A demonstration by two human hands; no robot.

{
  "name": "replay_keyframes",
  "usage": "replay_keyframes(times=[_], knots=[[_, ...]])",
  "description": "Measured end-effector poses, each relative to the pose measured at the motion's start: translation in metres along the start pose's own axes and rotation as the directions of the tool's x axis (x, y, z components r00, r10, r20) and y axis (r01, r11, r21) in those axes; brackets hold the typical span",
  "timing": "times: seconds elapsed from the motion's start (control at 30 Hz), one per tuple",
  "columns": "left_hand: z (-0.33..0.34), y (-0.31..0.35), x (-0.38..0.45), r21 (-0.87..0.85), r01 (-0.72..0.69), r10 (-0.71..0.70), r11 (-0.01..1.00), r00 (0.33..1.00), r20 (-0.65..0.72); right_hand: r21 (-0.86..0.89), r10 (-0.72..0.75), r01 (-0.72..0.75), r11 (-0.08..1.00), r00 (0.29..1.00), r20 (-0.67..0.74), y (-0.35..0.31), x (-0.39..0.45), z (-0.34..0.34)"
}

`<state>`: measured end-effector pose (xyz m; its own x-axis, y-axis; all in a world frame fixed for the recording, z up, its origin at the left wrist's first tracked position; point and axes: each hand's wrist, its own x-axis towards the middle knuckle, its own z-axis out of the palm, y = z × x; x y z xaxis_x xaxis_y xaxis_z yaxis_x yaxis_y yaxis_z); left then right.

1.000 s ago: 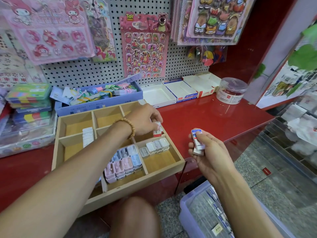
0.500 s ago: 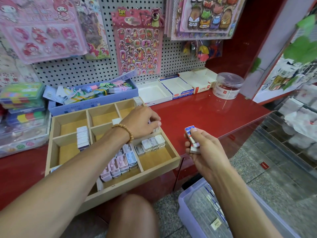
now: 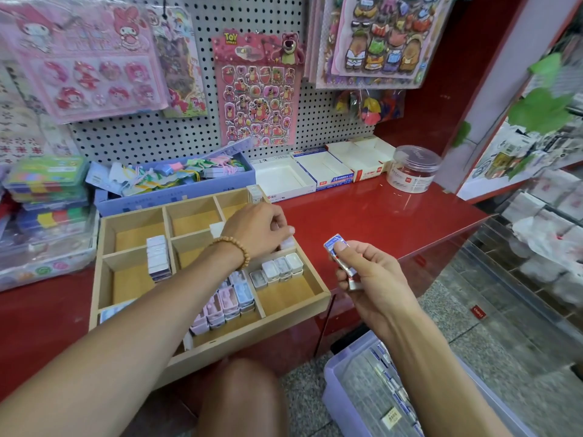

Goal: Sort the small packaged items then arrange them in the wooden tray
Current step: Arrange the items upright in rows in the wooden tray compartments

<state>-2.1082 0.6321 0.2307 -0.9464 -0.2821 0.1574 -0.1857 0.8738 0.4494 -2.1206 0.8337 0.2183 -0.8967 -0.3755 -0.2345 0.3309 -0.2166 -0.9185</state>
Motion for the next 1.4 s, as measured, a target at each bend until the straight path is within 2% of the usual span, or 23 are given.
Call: replay_keyframes(times=[0.03, 0.1, 0.17, 0.2, 0.33, 0.43, 0.5, 0.6, 0.77, 0.97, 1.17, 1.3, 1.4], knots=[[-0.003, 0.004, -0.006, -0.067, -0.019, 0.018, 0.998, 1.0, -0.016, -0.004, -0.001, 0.001, 1.0, 1.0, 0.011, -0.001, -0.002, 0.003], [-0.01, 0.017, -0.022, -0.309, -0.021, 0.042, 0.951, 0.997, 0.059, -0.01, -0.009, 0.01, 1.0, 0.999, 0.041, -0.001, -0.007, 0.012], [-0.016, 0.028, -0.04, -0.549, 0.039, 0.062, 0.835, 0.984, 0.164, -0.01, -0.032, 0.033, 0.999, 0.996, 0.083, -0.002, -0.012, 0.02], [-0.019, 0.03, -0.047, -0.618, 0.063, 0.065, 0.784, 0.981, 0.181, -0.01, -0.045, 0.046, 0.999, 0.994, 0.098, -0.003, -0.014, 0.025], [-0.036, 0.024, -0.067, -0.702, 0.092, 0.053, 0.706, 0.982, 0.182, 0.014, -0.04, 0.039, 0.999, 0.992, 0.12, 0.0, -0.022, 0.044], [-0.055, 0.012, -0.077, -0.739, 0.158, -0.023, 0.654, 0.982, 0.19, 0.183, 0.107, -0.131, 0.974, 0.985, 0.135, 0.002, -0.027, 0.059], [-0.067, 0.001, -0.084, -0.723, 0.183, -0.094, 0.666, 0.982, 0.163, 0.213, 0.166, -0.2, 0.956, 0.972, 0.167, 0.004, -0.03, 0.068], [-0.083, -0.022, -0.095, -0.611, 0.175, -0.149, 0.772, 0.984, 0.094, 0.096, 0.167, -0.182, 0.979, 0.975, 0.148, 0.013, -0.034, 0.076], [-0.106, -0.064, -0.117, -0.224, 0.119, -0.128, 0.967, 0.992, -0.024, 0.07, 0.128, -0.138, 0.988, 0.983, 0.132, 0.02, -0.041, 0.082], [-0.112, -0.093, -0.126, 0.014, 0.159, -0.158, 0.987, 0.987, -0.01, 0.012, 0.052, -0.053, 0.999, 0.994, 0.096, 0.021, -0.042, 0.083], [-0.095, -0.105, -0.121, 0.079, 0.149, -0.15, 0.986, 0.989, 0.0, -0.043, -0.071, 0.074, 0.996, 0.996, 0.055, 0.022, -0.041, 0.083], [-0.088, -0.109, -0.117, 0.009, 0.173, -0.173, 0.985, 0.985, -0.005, -0.052, -0.04, 0.046, 0.998, 0.993, 0.11, 0.02, -0.039, 0.083], [-0.087, -0.112, -0.114, -0.048, 0.188, -0.189, 0.981, 0.982, -0.01, -0.151, -0.02, 0.041, 0.988, 0.991, 0.135, 0.02, -0.041, 0.084]])
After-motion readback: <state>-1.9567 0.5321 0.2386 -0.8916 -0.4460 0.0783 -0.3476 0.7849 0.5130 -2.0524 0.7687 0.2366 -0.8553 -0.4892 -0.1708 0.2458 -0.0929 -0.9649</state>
